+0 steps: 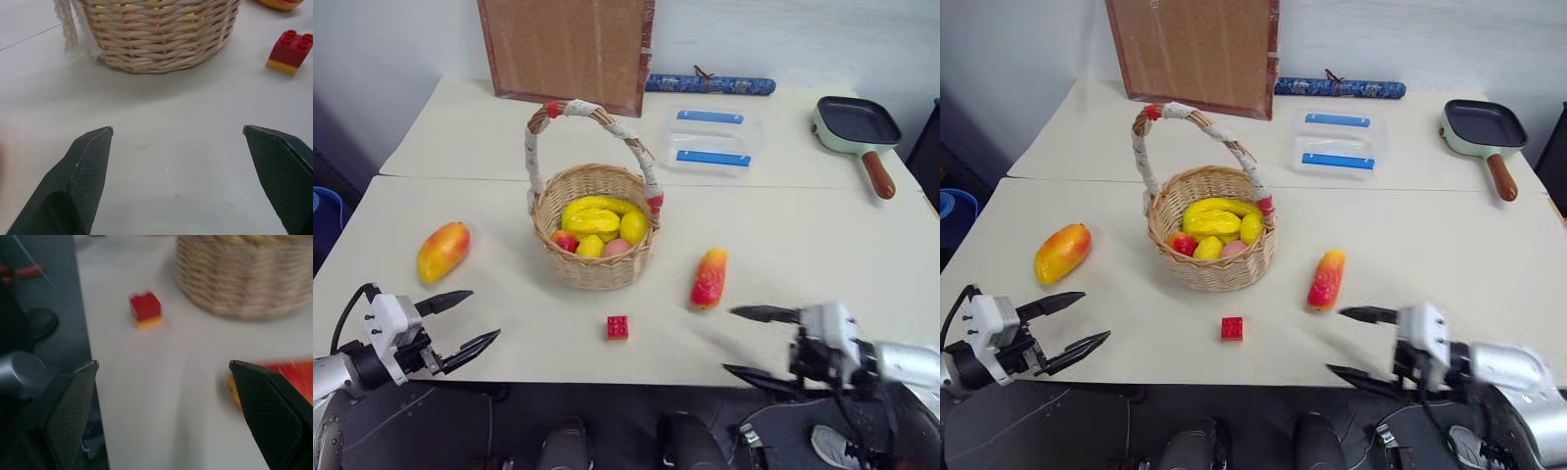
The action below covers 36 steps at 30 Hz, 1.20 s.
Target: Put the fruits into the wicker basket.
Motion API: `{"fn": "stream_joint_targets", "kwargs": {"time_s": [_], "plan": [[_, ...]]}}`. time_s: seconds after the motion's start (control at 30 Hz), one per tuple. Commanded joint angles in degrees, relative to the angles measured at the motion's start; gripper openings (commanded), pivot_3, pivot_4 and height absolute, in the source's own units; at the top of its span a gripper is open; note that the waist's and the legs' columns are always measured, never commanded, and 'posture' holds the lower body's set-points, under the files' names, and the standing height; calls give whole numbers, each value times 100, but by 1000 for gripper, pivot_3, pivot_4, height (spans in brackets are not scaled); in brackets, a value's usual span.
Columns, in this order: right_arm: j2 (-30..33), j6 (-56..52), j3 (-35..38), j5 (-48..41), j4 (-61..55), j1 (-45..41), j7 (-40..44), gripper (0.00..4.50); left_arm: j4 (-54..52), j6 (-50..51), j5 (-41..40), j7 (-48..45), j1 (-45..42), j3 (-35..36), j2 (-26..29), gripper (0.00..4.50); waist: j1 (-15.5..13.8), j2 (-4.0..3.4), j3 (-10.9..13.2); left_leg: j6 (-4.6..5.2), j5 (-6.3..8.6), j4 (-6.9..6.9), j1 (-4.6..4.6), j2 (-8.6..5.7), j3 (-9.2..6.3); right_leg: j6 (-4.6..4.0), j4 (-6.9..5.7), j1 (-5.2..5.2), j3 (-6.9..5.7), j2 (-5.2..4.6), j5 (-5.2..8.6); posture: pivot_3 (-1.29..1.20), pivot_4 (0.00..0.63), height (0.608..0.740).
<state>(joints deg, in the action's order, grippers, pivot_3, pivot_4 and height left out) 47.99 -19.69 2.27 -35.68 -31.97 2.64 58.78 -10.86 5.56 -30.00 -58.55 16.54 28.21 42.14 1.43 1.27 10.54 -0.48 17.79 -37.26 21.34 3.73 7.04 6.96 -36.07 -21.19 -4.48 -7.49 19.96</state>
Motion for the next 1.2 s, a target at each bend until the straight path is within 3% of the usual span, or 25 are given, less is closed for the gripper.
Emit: {"fn": "stream_joint_targets", "kwargs": {"time_s": [0.03, 0.1, 0.17, 0.23, 0.4, 0.5, 0.63, 0.73, 1.0, 1.1, 1.2], "plan": [[-214, -878, -1060, 364, -332, -792, -415, 4451, -373, 186, -242, -168, 86, -82, 37, 4500, 6, 2, -2, -1, 0, 0, 3, -1, 0, 0, -1, -4, 0, -1, 0, 0, 150, 740], [-695, -1388, -1822, 649, -132, -1501, -700, 4451, -647, 366, -392, -260, 190, -209, 7, 4500, 19, 9, -5, -1, 1, -3, 22, -3, 1, 0, -3, -22, -2, -1, 0, 0, 150, 740], [-920, -1652, -2142, 815, 69, -1851, -795, 4451, -768, 433, -419, -273, 214, -277, -4, 4500, 20, 7, -4, -1, 2, -12, 34, -6, 4, 0, -16, -38, 1, -1, 0, 0, 150, 740], [-1282, -1255, -2766, 1709, 991, -2501, -911, 4451, -941, 445, -354, -266, 275, -429, -45, 4500, 27, 10, -6, 1, 3, -18, 37, -8, 1, -1, -27, -40, -3, -1, 0, 0, 150, 740], [-1810, -1344, -3053, 1820, 1648, -2897, -646, 4451, -1136, 575, -404, -200, 240, -535, -56, 4500, 10, 8, -5, 11, 9, -65, 71, -5, -5, -1, -46, -58, -14, 1, 0, 0, 150, 740], [-1955, -1093, -3107, 1962, 2046, -3064, -435, 3907, -1109, 557, -398, -262, 188, -531, -26, 4500, 19, 9, -5, 14, 11, -76, 88, -6, -3, -1, -62, -72, -14, 0, 0, 0, 150, 740], [-1969, -625, -2962, 1744, 2143, -3027, 179, 2572, -1112, 507, -410, -357, -1, -620, -13, 4500, 24, 9, -5, 15, 11, -81, 87, -4, -1, 0, -67, -75, -14, 4, 0, 0, 150, 740], [-1877, -337, -2563, 1399, 1929, -2744, 489, 1556, -1158, 514, -437, -430, -183, -789, -45, 4500, 17, 9, -5, 15, 12, -80, 89, -4, -2, 0, -75, -77, -15, 5, 0, 0, 150, 740], [-914, -707, 115, -341, 131, -821, 219, 1477, -1296, 215, -318, -600, -1237, -1562, -141, 4500, -135, 9, -5, 22, 16, -86, 94, -10, -5, 6, -71, -63, -16, 4, -4, 0, 150, 740], [-506, -571, 1701, -228, 692, -3, 44, 1477, -1428, 273, -343, -476, -1638, -1922, -339, 4500, -146, 9, -5, 24, 17, -84, 79, -12, -7, 7, -42, -44, -17, 5, -4, 0, 150, 740], [-257, 442, 2577, 434, 2429, 214, 50, 1477, -1526, 329, -315, -399, -1814, -2174, -481, 4500, -151, 12, -7, 25, 17, -86, 78, -29, -3, 13, -30, -35, -14, 9, -7, 0, 150, 740]]}}
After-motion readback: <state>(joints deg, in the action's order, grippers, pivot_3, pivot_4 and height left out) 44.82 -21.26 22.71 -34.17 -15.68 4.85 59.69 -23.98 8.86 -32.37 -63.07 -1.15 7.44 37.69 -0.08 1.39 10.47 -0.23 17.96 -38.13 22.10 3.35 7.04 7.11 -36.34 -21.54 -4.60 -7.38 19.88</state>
